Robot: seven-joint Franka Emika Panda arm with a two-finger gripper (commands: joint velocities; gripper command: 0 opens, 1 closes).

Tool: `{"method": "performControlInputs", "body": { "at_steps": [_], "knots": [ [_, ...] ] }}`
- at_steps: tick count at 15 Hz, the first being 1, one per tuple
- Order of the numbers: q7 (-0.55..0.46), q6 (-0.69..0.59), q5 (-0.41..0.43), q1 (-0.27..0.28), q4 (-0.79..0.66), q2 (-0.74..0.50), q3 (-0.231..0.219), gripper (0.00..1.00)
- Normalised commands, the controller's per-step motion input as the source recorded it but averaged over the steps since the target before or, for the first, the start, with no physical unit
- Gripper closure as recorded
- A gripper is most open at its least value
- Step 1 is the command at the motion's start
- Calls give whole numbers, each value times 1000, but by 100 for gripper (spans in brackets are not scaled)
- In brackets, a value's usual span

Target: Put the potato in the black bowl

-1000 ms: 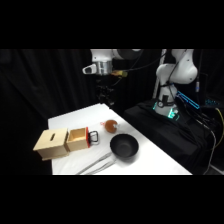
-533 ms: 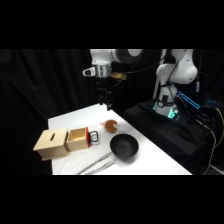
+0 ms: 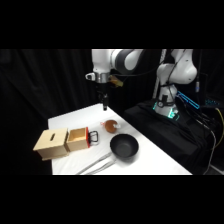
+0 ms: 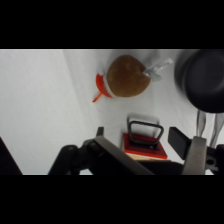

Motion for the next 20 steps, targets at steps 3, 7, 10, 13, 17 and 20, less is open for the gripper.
{"method": "performControlInputs", "body": {
  "at_steps": [3, 7, 10, 13, 17, 20],
  "knots": [
    [284, 206, -119, -96, -137, 80, -78, 0],
    [173, 232, 155, -41, -39, 178, -35, 0],
    [127, 274, 260, -7, -2, 202, 0, 0],
    [129, 311, 247, 14, 14, 250, 16, 0],
    [141, 328, 198, 57, 4, 269, 34, 0],
    [86, 308, 195, 62, 39, 283, 50, 0]
  ]
}}
